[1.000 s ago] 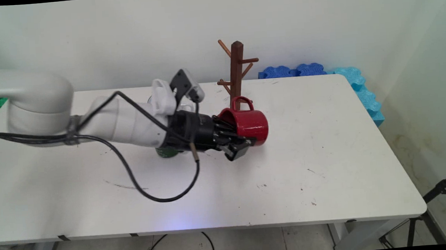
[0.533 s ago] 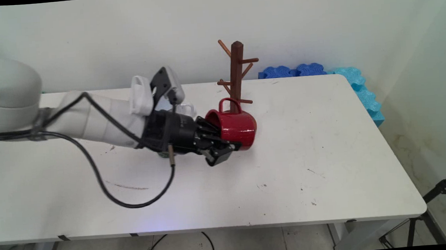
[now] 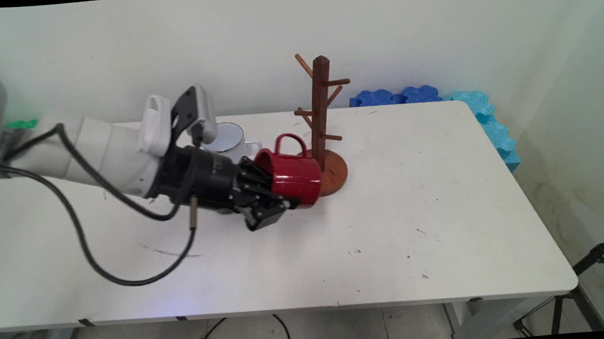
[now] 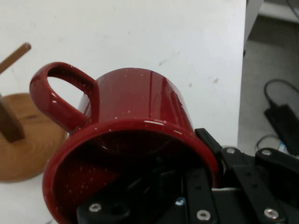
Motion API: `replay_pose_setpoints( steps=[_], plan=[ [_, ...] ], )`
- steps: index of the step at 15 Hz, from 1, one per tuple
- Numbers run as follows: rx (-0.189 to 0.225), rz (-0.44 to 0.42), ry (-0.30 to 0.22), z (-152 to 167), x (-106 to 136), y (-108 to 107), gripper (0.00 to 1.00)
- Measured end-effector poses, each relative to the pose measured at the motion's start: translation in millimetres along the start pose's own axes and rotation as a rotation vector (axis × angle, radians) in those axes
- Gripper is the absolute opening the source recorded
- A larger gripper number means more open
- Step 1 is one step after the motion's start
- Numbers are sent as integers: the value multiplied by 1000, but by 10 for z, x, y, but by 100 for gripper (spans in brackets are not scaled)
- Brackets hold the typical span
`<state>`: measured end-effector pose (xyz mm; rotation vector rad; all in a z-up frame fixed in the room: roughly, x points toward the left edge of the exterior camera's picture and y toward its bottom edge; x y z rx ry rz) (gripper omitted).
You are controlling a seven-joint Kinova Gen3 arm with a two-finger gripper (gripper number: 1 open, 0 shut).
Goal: Place the picked object on the table
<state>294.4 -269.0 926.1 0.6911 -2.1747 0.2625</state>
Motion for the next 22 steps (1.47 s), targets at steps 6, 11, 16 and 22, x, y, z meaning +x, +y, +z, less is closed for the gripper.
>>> replay_pose_setpoints(
  steps=[6, 11, 16, 22],
  plan=[
    [22, 72, -103, -298, -34, -88, 0],
    [37, 140, -216, -526, -23, -150, 0],
    [34, 243, -349, -691, -11, -203, 0],
    [23, 353, -509, -818, -83, -264, 0]
  ],
)
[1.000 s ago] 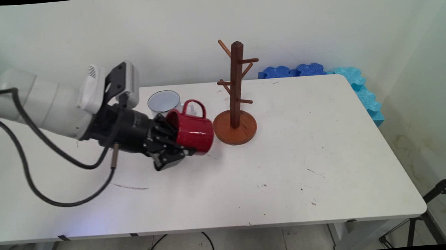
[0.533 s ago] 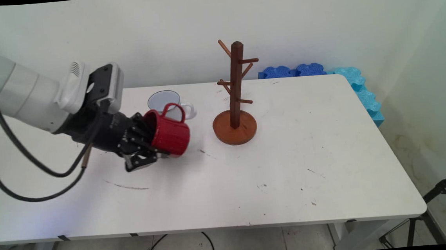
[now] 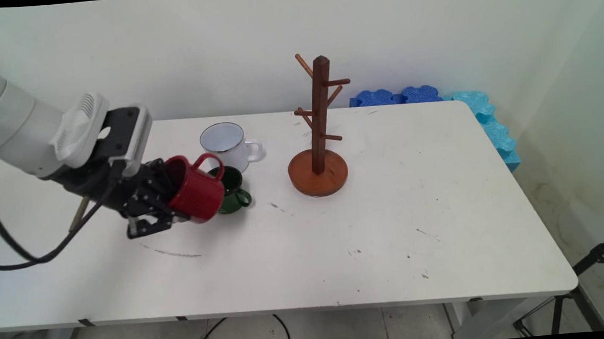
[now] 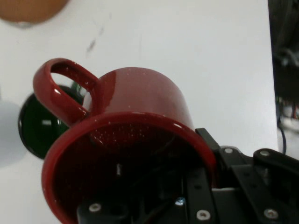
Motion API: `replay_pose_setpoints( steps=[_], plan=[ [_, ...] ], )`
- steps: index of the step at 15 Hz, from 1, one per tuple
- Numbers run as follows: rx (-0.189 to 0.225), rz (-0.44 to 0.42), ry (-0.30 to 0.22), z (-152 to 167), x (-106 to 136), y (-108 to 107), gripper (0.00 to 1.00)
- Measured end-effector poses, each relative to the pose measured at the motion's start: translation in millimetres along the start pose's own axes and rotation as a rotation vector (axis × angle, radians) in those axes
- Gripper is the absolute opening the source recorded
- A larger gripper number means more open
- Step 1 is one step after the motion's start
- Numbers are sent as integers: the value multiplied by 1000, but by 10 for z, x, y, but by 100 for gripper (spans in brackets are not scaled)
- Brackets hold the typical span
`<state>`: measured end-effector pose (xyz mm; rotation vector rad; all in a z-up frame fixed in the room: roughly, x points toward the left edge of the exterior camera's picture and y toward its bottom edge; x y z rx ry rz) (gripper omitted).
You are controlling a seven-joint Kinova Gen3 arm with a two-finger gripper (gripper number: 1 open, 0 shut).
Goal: Place the picked object on the table
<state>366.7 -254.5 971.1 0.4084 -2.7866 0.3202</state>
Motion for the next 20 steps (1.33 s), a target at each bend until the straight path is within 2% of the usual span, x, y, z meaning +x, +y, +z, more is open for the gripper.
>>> replay_pose_setpoints(
  steps=[7, 12, 20],
  plan=[
    [-43, 92, -113, 129, -51, 45, 0],
    [-79, 153, -150, 352, -58, 76, 0],
    [-106, 201, -197, 769, -36, 38, 0]
  ],
)
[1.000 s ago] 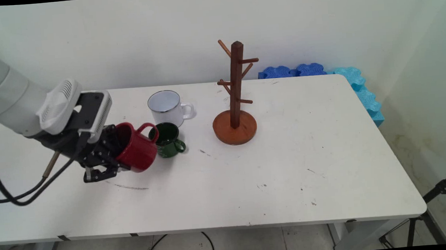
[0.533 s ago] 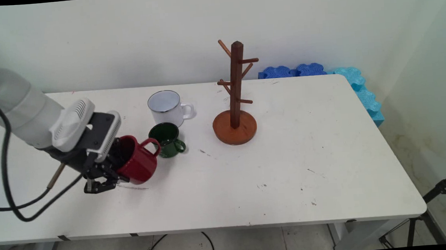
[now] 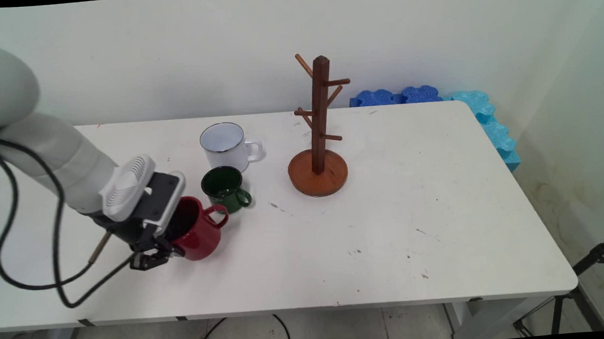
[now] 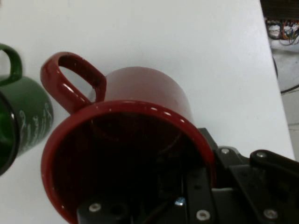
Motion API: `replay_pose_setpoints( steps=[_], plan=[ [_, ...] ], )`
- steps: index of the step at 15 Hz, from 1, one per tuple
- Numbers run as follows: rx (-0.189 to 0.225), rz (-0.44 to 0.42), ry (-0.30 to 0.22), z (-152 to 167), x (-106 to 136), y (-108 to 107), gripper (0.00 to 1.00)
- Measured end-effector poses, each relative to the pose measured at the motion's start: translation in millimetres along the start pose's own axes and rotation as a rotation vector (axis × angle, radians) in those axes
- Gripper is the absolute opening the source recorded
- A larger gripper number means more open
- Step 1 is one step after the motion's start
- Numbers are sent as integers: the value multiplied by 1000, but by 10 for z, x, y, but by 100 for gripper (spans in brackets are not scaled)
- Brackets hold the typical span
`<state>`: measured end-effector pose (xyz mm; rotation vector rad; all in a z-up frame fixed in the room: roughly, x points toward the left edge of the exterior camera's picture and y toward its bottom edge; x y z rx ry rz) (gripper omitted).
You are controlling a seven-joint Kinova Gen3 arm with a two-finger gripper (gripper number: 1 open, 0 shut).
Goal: Place the picked object on the table
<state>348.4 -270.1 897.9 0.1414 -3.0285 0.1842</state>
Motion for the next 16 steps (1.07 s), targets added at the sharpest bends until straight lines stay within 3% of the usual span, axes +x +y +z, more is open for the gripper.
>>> replay_pose_setpoints(
  steps=[16],
  plan=[
    [-12, 26, -7, 494, 245, -163, 0]
  ],
)
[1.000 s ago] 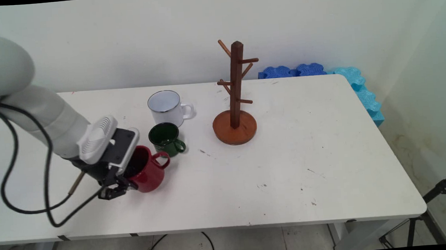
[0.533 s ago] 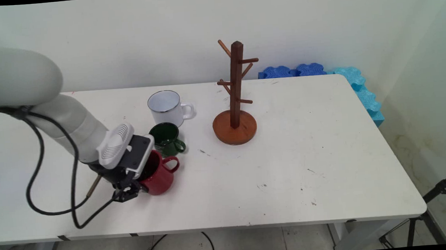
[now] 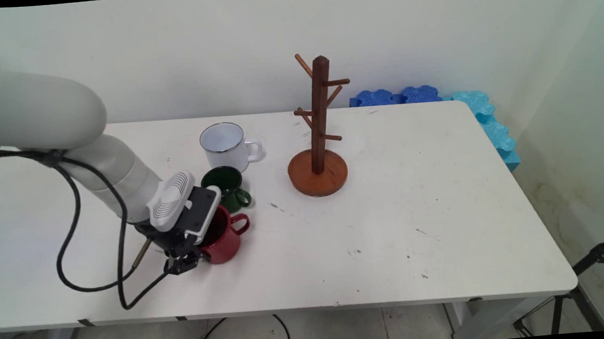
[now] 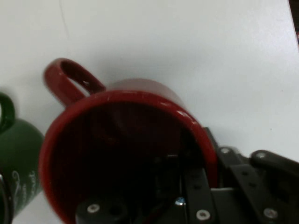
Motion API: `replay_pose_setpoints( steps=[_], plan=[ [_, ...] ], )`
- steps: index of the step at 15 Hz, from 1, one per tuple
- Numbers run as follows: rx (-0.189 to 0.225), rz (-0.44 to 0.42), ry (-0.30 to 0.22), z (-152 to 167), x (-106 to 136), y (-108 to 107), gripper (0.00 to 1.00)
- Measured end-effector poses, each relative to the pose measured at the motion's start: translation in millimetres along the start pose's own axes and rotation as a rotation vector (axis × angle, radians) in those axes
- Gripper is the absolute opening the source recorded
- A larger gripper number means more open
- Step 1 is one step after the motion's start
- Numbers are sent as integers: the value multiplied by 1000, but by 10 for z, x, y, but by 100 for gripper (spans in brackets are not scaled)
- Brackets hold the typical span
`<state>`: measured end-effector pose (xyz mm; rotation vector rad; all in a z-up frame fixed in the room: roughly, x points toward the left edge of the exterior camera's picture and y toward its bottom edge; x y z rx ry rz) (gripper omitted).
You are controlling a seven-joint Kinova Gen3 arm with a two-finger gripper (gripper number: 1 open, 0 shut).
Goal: Place the picked object on the table
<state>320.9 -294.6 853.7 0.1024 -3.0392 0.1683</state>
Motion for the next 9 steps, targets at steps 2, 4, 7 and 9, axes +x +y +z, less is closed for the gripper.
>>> replay_pose_setpoints(
  steps=[2, 4, 7, 9],
  plan=[
    [1, -5, 5, 33, 12, -13, 100],
    [0, -8, 17, 55, 31, -22, 100],
    [3, -11, 31, 62, 39, -32, 100],
    [8, -17, 48, 36, 33, -45, 100]
  ],
)
